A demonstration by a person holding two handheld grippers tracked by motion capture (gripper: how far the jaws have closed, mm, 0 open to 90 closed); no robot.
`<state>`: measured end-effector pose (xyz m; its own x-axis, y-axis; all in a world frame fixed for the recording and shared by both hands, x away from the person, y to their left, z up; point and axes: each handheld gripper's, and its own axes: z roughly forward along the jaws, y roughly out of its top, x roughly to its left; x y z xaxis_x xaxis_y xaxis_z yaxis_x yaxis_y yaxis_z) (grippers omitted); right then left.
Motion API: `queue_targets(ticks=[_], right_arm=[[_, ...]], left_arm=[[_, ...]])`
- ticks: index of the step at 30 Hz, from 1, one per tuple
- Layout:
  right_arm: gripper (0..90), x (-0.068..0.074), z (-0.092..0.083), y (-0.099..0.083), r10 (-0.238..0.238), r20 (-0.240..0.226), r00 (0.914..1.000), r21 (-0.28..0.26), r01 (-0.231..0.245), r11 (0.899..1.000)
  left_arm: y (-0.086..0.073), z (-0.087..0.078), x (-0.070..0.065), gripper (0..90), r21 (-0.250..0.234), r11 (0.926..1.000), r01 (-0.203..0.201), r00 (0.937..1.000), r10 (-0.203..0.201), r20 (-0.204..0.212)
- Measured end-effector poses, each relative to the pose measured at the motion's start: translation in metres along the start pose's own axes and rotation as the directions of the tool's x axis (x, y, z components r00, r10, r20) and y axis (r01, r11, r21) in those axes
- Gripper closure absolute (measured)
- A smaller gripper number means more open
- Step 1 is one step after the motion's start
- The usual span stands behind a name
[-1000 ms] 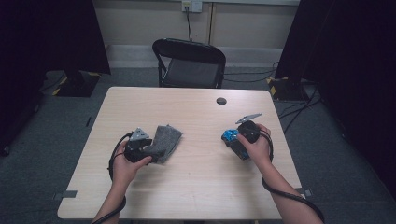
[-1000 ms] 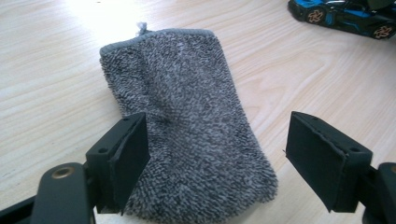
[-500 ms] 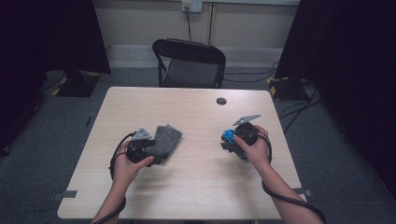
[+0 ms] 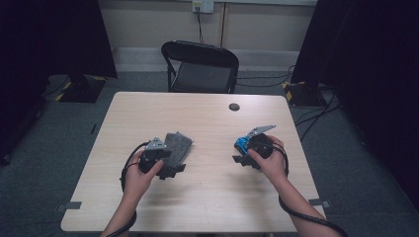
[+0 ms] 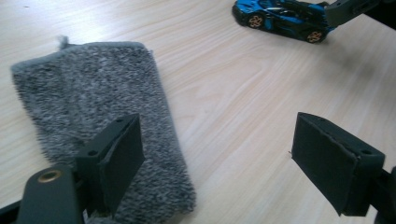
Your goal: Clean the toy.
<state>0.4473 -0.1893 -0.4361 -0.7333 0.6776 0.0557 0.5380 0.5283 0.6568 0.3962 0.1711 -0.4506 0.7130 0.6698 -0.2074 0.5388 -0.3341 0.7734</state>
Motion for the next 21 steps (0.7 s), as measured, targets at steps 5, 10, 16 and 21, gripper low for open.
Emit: queue_targets(ticks=[5, 10, 16, 21], right_arm=[[15.0, 0.004, -0.002, -0.001, 0.002, -0.022, 0.9998, -0.011, -0.002, 1.0], [15.1, 0.01, -0.002, -0.003, -0.003, -0.03, 0.9995, -0.017, 0.003, 1.0], [15.2, 0.019, -0.004, -0.003, -0.022, -0.04, 0.999, -0.021, 0.021, 1.0], [15.2, 0.023, -0.007, -0.006, -0.022, -0.037, 0.9991, -0.033, 0.021, 0.999]], left_arm=[[0.001, 0.002, -0.005, 16.4, 0.004, 1.0, -0.007, 1.0, 0.007, 0.007], [-0.001, 0.004, -0.01, 16.4, 0.009, 0.9999, -0.007, 0.9998, 0.006, 0.019], [0.0, 0.004, -0.015, 16.5, 0.003, 1.0, -0.002, 0.9993, 0.002, 0.038], [0.001, 0.004, -0.018, 16.5, 0.001, 1.0, -0.008, 0.999, 0.008, 0.044]])
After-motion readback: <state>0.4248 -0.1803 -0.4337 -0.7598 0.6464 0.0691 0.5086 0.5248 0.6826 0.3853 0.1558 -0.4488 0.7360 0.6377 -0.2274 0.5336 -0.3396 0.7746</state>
